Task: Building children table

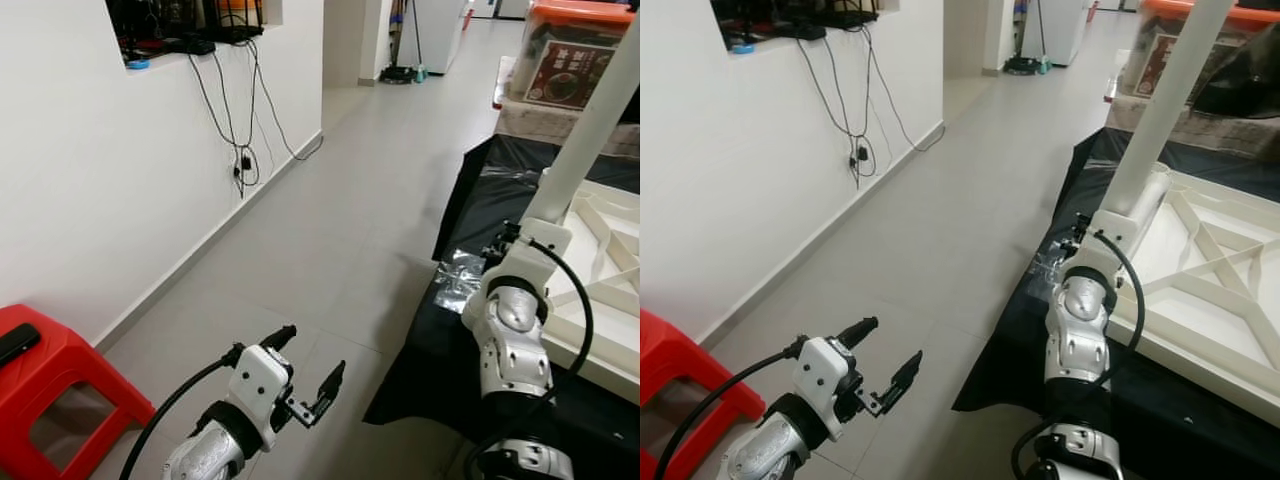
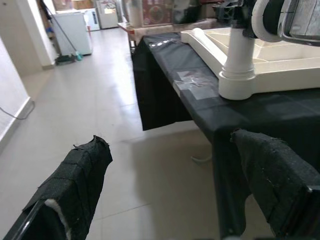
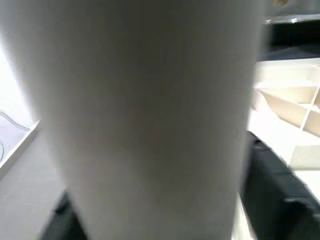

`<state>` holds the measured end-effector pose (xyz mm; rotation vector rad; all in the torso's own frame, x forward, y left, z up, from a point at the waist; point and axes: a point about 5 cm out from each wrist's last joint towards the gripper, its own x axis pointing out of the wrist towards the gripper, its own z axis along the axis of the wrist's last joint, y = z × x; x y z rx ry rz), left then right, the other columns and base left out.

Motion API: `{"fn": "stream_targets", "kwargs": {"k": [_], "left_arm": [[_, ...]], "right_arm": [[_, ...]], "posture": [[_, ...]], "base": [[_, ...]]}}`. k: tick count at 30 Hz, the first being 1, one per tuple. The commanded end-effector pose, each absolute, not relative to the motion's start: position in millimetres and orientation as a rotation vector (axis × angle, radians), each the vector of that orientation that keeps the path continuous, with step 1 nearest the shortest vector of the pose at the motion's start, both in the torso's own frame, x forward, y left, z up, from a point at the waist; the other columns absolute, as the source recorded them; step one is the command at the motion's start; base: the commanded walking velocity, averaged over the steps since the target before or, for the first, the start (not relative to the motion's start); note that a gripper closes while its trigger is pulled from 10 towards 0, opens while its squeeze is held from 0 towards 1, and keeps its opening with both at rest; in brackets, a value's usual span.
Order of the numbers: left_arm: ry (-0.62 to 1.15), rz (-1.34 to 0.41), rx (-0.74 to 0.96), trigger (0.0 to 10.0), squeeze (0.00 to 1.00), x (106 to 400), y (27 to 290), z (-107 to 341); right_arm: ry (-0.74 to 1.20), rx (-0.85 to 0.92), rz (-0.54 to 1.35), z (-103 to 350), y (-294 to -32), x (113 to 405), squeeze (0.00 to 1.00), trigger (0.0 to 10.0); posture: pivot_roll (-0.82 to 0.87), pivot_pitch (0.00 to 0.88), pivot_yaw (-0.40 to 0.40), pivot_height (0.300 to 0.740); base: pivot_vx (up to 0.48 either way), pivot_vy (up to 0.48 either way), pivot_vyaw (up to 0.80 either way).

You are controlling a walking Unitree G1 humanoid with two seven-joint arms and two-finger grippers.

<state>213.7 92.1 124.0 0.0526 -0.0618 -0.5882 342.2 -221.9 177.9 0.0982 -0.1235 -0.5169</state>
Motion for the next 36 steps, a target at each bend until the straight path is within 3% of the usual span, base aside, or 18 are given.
{"fn": "stream_targets", "kwargs": {"k": [1, 5, 6, 10, 13, 20, 23, 36], "left_arm": [[-0.024, -0.591, 0.051, 10.0, 0.0, 213, 92, 117], [-0.023, -0.591, 0.051, 10.0, 0.0, 213, 92, 117], [-0.022, -0.592, 0.051, 10.0, 0.0, 213, 93, 117], [-0.018, -0.594, 0.05, 10.0, 0.0, 213, 92, 116], [-0.018, -0.594, 0.05, 10.0, 0.0, 213, 92, 115], [-0.015, -0.592, 0.049, 10.0, 0.0, 214, 92, 115], [-0.015, -0.591, 0.049, 10.0, 0.0, 214, 92, 115], [-0.013, -0.588, 0.054, 10.0, 0.0, 218, 93, 114]], "right_arm": [[-0.144, 0.11, -0.481, 177, -215, 343, 0.87, 10.0], [-0.157, 0.106, -0.459, 179, -212, 343, 0.87, 10.0], [-0.189, 0.107, -0.419, 182, -211, 343, 0.0, 10.0], [-0.208, 0.18, -0.048, 185, -196, 351, 0.0, 10.0], [-0.192, 0.128, 0.061, 185, -200, 352, 0.0, 10.0], [-0.197, 0.041, -0.125, 175, -235, 341, 0.0, 10.0], [-0.202, 0.046, -0.137, 171, -237, 336, 0.0, 10.0], [-0.204, 0.052, -0.08, 151, -209, 270, 0.0, 10.0]], "posture": [[0.1, 0.056, -0.011, 0.74], [0.1, 0.056, -0.011, 0.74], [0.09, 0.053, -0.009, 0.74], [0.09, 0.047, -0.009, 0.74], [0.09, 0.044, -0.012, 0.74], [0.09, 0.048, -0.018, 0.74], [0.09, 0.048, -0.018, 0.74], [0.07, 0.054, -0.01, 0.74]], "base": [[0.0, 0.0, 0.0], [0.0, 0.0, 0.0], [0.0, 0.0, 0.0], [0.0, 0.0, 0.0], [0.0, 0.0, 0.0], [0.0, 0.0, 0.0], [0.0, 0.0, 0.0], [0.0, 0.0, 0.0]]}}
